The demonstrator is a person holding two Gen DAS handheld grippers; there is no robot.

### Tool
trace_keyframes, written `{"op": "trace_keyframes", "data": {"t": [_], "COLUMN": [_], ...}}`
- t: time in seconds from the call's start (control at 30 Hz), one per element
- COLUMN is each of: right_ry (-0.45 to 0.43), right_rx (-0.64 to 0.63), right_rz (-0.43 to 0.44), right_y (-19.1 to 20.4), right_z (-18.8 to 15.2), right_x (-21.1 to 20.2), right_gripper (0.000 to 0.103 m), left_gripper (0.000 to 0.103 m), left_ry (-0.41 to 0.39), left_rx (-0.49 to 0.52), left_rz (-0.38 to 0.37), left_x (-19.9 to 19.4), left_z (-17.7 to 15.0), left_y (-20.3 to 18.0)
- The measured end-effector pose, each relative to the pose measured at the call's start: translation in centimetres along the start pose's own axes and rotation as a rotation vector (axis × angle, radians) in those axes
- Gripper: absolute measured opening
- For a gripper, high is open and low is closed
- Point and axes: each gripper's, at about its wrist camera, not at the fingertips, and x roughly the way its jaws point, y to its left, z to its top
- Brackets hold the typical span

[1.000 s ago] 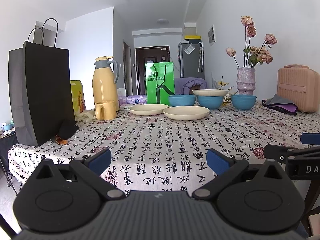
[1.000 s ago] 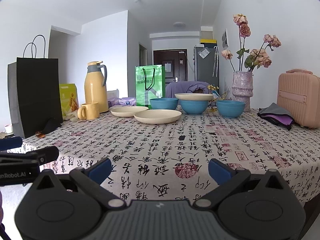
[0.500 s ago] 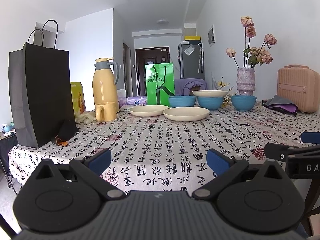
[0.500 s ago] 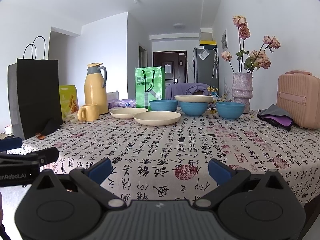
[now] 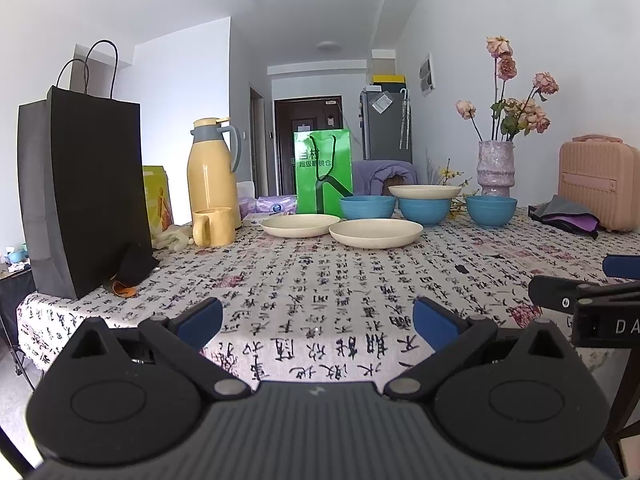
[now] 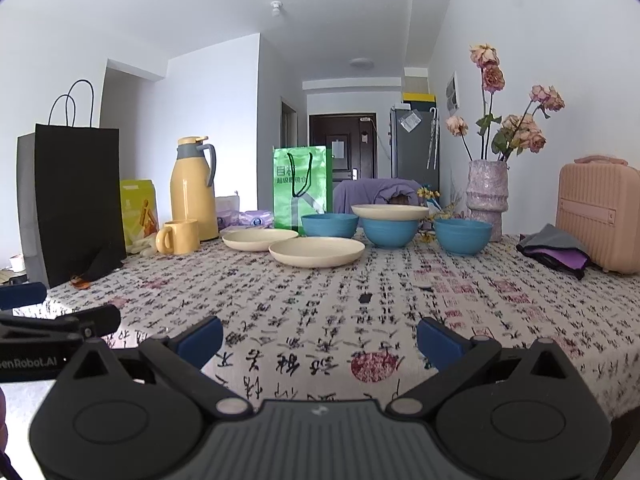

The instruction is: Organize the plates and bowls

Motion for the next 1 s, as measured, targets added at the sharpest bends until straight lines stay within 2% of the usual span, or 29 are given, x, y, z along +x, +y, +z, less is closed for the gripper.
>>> {"op": "trace_keyframes", "data": {"t": [0.23,0.57,0.77,1.0], "right_ry": [-0.029,-0.02,0.017,0.035], "right_rx": [0.004,0.037,0.034,0.035], "right_rz": [0.044,0.1,0.15,0.178], "right_y": [-0.3,-0.4,-0.1,0.4], "right_z": [2.0,6.3,8.5,10.6], "right_x": [2.5,9.8,15.0,20.7], "right_gripper": [0.103,0.103,0.103,0.102], "left_gripper": [0.103,0.103,0.103,0.103], "left_ry": [0.017,0.048,0.081,0.082], "left_rx": [-0.073,-0.088,-0.1,-0.106], "left_rz": [0.048,0.138,0.168,0.193], "left_x": [3.2,9.3,13.6,18.5], "left_z": [2.3,5.4,6.9,8.6], "left_y": [1.4,3.6,4.9,6.3]}}
